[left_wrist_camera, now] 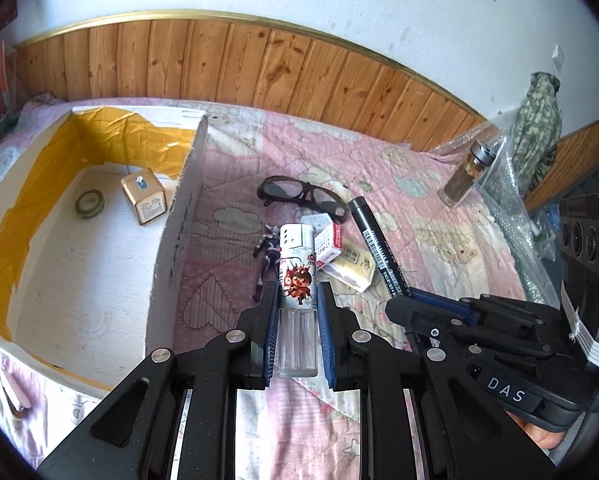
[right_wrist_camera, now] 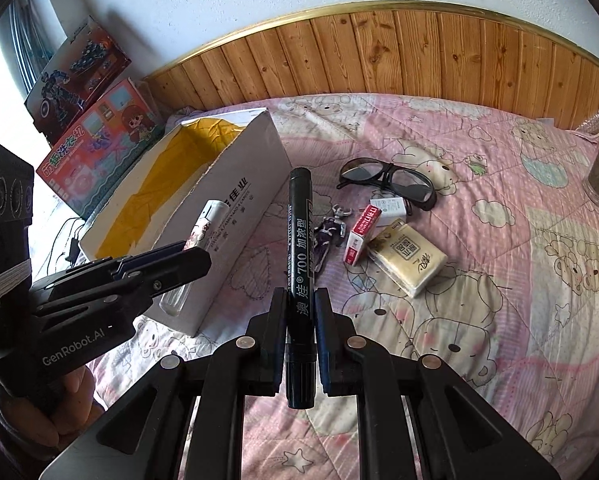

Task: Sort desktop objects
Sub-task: 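Carry the black marker and small bottle with both tools over the box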

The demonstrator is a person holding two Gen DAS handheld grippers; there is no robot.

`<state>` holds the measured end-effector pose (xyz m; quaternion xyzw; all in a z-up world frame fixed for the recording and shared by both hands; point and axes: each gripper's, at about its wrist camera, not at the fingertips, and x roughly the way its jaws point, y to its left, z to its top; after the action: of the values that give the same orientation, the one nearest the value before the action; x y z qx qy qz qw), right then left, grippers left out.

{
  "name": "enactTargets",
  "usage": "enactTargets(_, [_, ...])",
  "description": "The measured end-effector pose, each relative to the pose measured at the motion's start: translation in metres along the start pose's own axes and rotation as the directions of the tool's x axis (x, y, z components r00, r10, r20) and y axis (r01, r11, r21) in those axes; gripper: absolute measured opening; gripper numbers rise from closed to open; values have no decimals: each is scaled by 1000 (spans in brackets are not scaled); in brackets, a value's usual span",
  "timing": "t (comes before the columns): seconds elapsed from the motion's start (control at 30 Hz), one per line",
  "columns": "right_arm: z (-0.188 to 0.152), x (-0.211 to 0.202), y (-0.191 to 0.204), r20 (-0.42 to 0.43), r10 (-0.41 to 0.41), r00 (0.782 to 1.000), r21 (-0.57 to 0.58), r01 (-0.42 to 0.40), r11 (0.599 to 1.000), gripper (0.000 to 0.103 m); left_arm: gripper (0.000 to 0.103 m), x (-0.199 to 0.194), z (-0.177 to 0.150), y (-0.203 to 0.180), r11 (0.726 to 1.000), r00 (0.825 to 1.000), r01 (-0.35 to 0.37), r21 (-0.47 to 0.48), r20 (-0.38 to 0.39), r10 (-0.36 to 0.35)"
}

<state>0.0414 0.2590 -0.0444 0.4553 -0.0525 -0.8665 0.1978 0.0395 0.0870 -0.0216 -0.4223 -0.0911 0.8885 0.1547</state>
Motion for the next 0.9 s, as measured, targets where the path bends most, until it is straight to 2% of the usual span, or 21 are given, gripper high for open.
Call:
enactTargets(0.27, [5, -7, 30, 31, 14, 999, -48, -12, 999, 14, 19, -33, 10, 19, 998, 995, -59, -31, 73, 62])
enactTargets(0.5, [13, -8, 63, 57, 22, 998, -106, -16, 994, 14, 19, -55, 18, 43, 994, 988, -82, -66, 126, 90])
enactTargets(0.9, [25, 1, 98, 72, 47, 996, -148, -36, 988, 14, 19, -73, 25, 85, 988, 982, -85, -131, 157, 105])
